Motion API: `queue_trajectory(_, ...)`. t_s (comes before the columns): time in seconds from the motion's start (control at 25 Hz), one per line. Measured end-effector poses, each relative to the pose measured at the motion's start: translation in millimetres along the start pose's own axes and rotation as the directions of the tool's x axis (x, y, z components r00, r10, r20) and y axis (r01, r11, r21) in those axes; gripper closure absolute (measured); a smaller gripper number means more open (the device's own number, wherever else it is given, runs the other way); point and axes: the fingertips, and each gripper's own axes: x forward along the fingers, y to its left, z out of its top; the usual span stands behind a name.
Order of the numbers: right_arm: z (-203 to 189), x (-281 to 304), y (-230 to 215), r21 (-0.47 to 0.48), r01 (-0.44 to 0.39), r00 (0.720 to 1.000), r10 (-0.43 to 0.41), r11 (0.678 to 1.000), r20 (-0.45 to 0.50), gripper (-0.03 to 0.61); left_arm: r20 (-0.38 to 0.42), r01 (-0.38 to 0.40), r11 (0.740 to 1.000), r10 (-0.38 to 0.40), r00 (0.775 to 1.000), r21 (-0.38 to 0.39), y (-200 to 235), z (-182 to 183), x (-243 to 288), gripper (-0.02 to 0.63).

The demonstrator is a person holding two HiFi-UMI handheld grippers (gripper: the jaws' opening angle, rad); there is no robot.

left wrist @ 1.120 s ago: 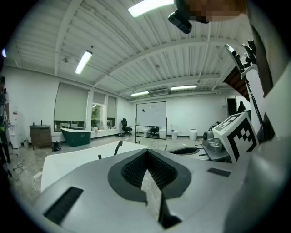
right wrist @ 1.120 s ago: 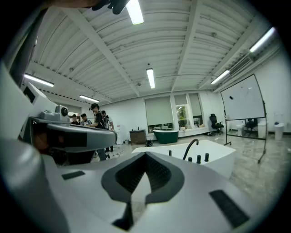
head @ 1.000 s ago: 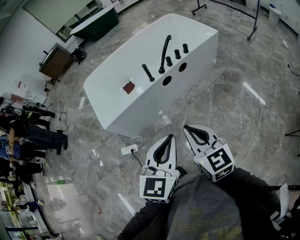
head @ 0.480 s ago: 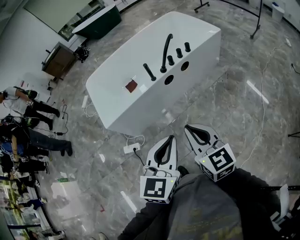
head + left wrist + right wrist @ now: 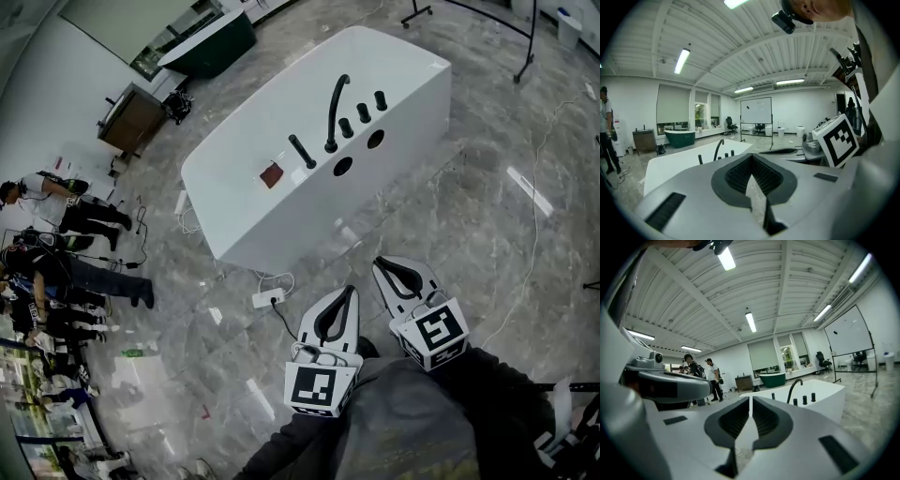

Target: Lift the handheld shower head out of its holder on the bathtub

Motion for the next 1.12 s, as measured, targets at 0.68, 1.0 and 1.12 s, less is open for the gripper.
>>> queue_trajectory(0.68, -21.3, 89.6, -13.5, -0.018, 0.010, 0.995, -0.012, 1.000, -0.098, 0.548, 0.014, -0.081, 0.992, 0.083, 0.996, -0.095, 122.6, -22.4, 43.3, 0.612)
queue_trajectory(1.0, -11.6, 177.0, -10.4, -0.062, -0.017, 0.988, 0.008, 0.998, -0.152, 0.548, 0.033, -0.066, 0.986, 0.072, 0.997, -0.151, 201.3, -17.8, 80.2, 0.612)
queue_trajectory(1.12, -2.2, 203.2, -10.7, -0.078, -0.014, 0.988, 0.002, 0.997, -0.153, 0.548, 0.043, -0.063, 0.986, 0.071, 0.997, -0.157, 227.0, -12.8, 88.2, 0.612)
